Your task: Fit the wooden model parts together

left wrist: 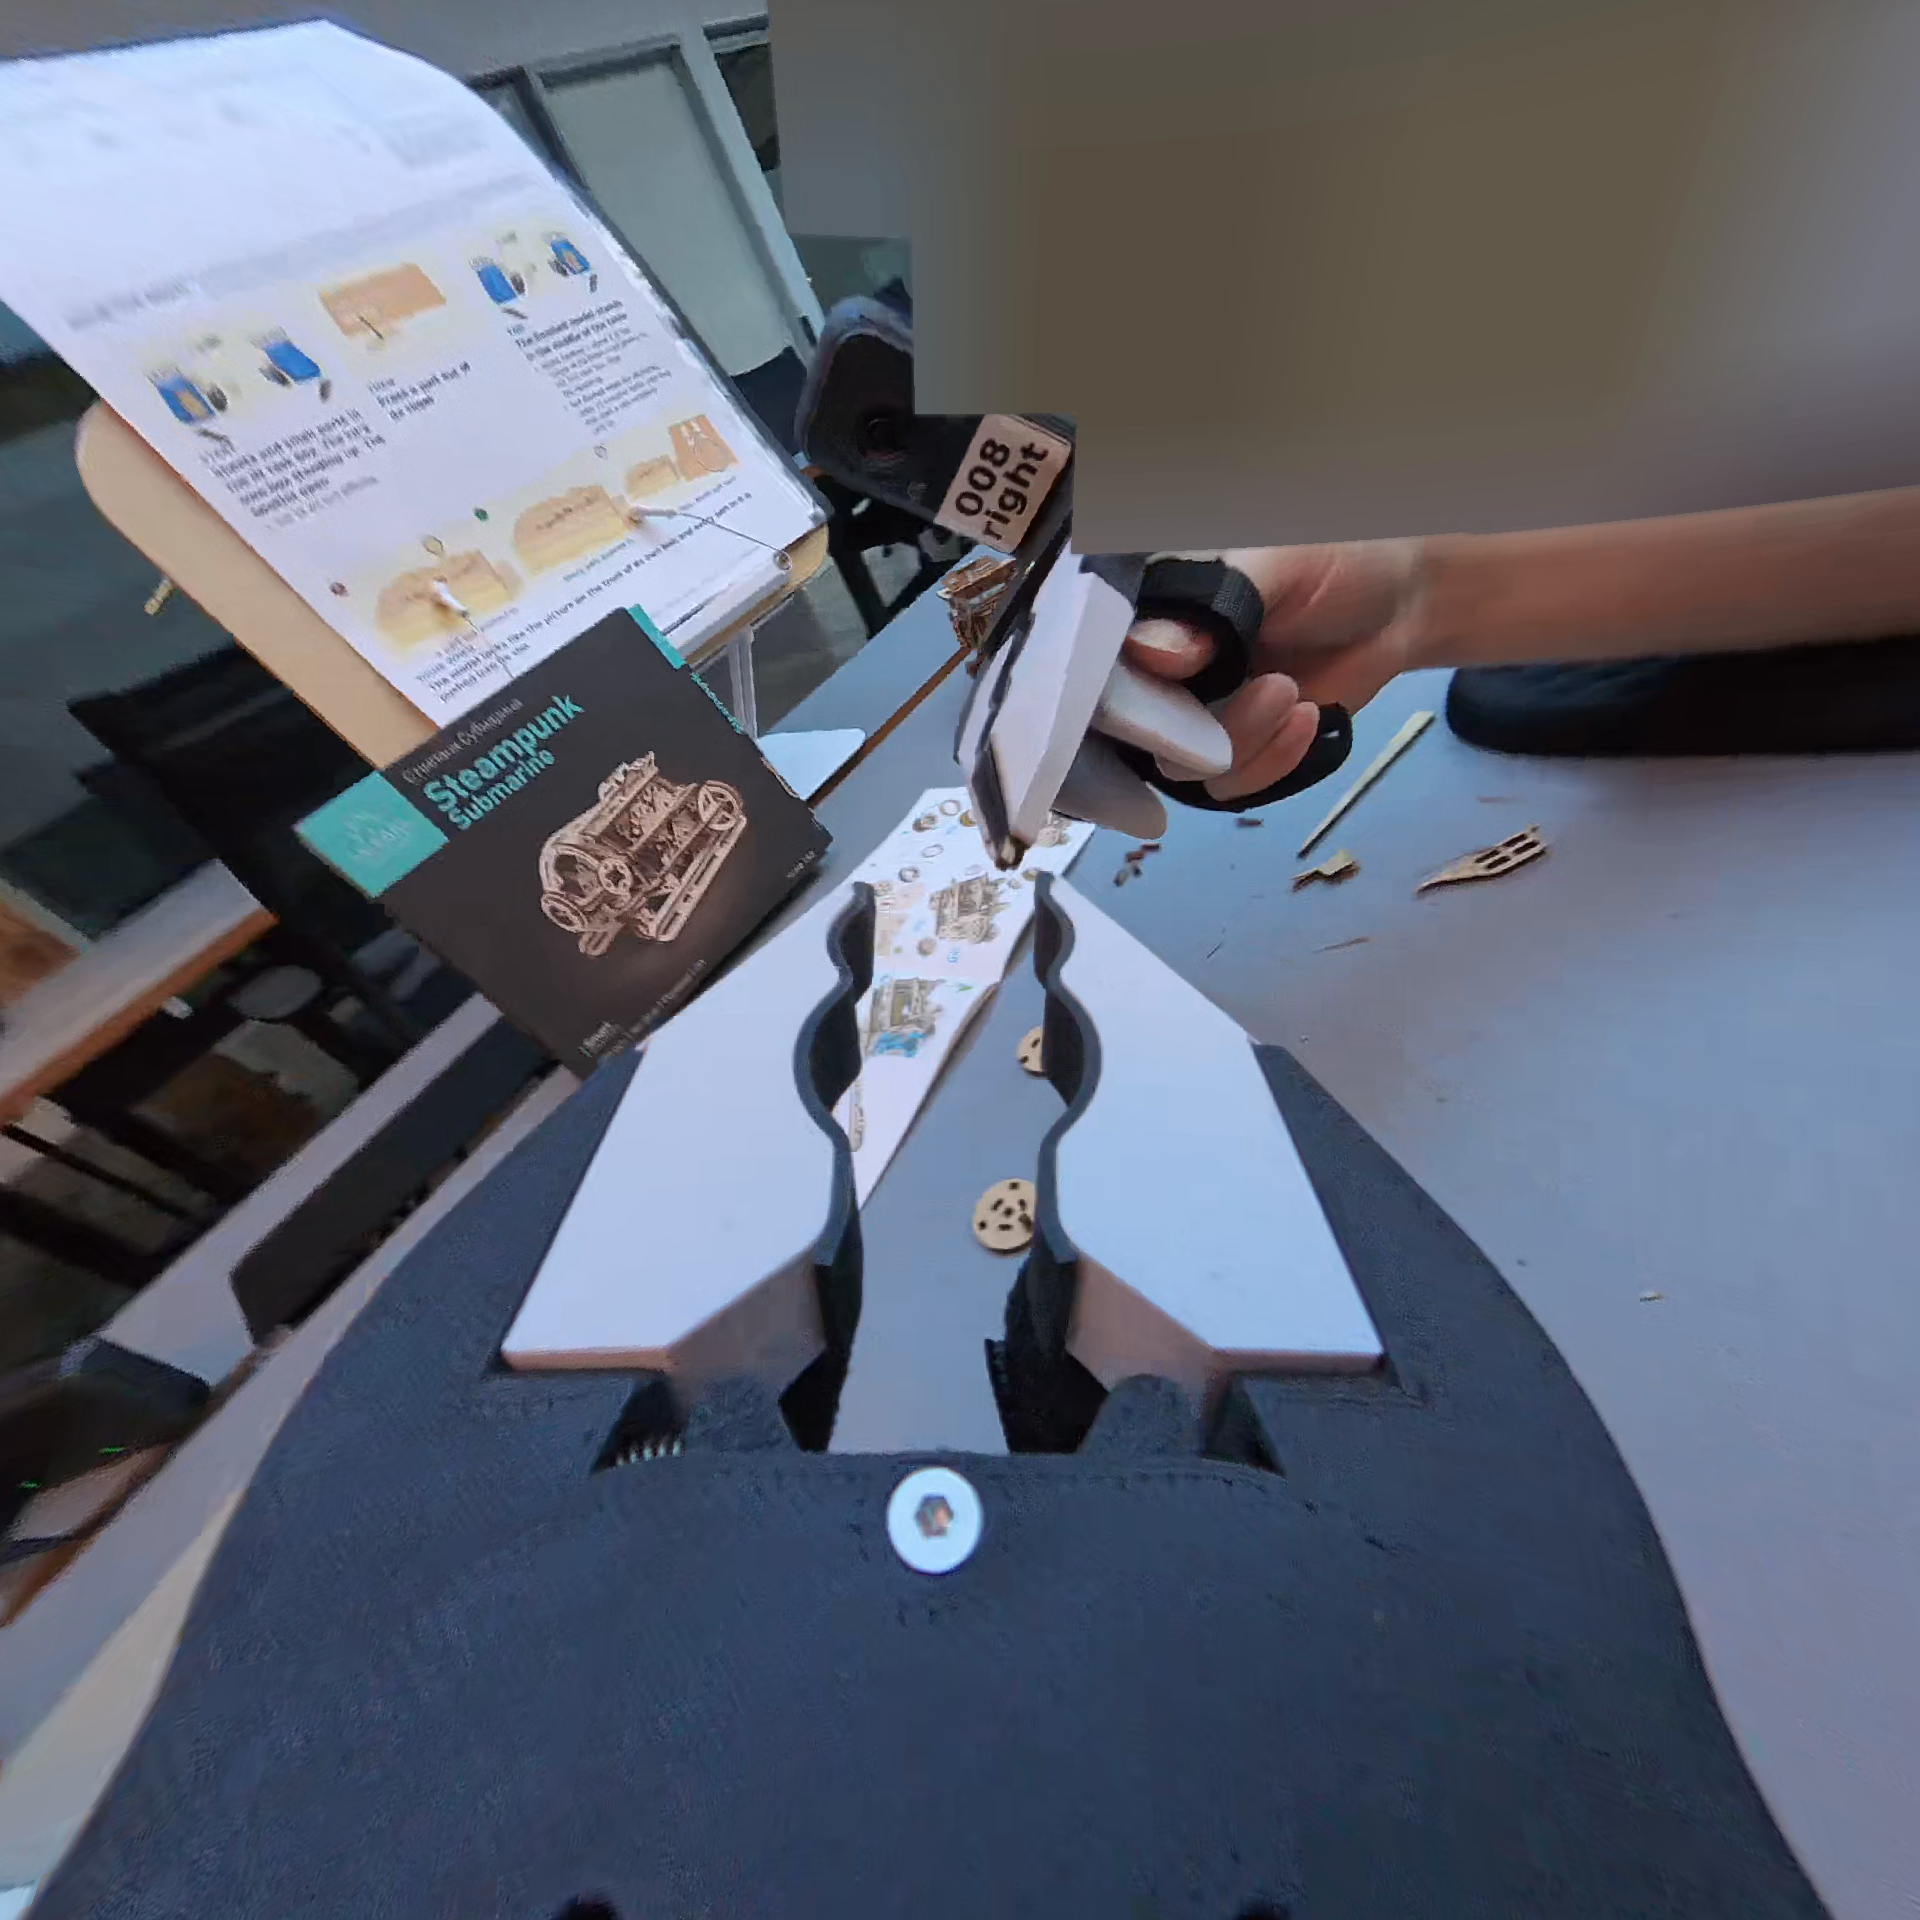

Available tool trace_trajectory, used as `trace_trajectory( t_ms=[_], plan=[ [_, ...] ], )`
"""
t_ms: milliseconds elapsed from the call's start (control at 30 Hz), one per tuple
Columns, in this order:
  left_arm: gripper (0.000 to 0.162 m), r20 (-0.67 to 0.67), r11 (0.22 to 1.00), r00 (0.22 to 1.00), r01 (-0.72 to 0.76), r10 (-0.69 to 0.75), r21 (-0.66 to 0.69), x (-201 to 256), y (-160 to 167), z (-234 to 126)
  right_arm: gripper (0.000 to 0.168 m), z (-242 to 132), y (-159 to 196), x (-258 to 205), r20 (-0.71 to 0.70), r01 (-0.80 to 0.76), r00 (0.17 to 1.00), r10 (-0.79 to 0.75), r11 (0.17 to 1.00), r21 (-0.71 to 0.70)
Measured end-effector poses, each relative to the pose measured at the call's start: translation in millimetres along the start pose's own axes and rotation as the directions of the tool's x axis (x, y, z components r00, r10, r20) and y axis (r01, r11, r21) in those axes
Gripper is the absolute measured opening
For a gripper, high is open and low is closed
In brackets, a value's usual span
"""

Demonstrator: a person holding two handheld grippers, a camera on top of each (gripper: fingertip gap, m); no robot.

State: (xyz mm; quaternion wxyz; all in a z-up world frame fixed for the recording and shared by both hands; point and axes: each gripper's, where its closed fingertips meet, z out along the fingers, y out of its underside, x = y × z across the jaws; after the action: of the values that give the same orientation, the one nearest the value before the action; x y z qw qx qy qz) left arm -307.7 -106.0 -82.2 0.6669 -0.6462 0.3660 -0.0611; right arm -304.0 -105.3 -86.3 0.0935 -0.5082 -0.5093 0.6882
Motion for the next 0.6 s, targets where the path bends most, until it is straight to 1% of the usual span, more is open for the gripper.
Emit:
trace_trajectory(
  t_ms=[33,100,167,200,267,600],
  plan=[
    [0.025,-0.008,0.999,0.999,-0.050,0.050,-0.005,4.5,-0.7,1.5,0.000,1.0,2.6,0.1,0.010,-0.019,1.000,0.019,1.000,-0.011],
    [0.018,-0.033,0.994,0.994,-0.105,0.104,-0.034,11.4,3.0,6.1,0.000,2.6,5.2,-0.1,0.029,-0.050,0.998,0.051,0.999,-0.018],
    [0.013,-0.041,0.990,0.992,-0.125,0.122,-0.060,13.6,8.4,9.7,0.000,3.0,6.4,0.7,0.036,-0.063,0.997,0.064,0.998,-0.022],
    [0.008,-0.047,0.989,0.991,-0.131,0.128,-0.065,15.1,10.3,10.3,0.000,2.9,6.2,-0.4,0.046,-0.064,0.997,0.065,0.998,-0.019],
    [0.002,-0.032,0.988,0.989,-0.145,0.144,-0.057,15.3,10.6,9.9,0.000,2.4,8.1,3.8,0.021,-0.070,0.997,0.070,0.997,-0.030],
    [0.001,-0.023,0.979,0.982,-0.190,0.189,-0.070,17.2,15.5,10.5,0.000,4.1,12.2,5.4,0.022,-0.074,0.997,0.075,0.996,-0.049]
  ],
)
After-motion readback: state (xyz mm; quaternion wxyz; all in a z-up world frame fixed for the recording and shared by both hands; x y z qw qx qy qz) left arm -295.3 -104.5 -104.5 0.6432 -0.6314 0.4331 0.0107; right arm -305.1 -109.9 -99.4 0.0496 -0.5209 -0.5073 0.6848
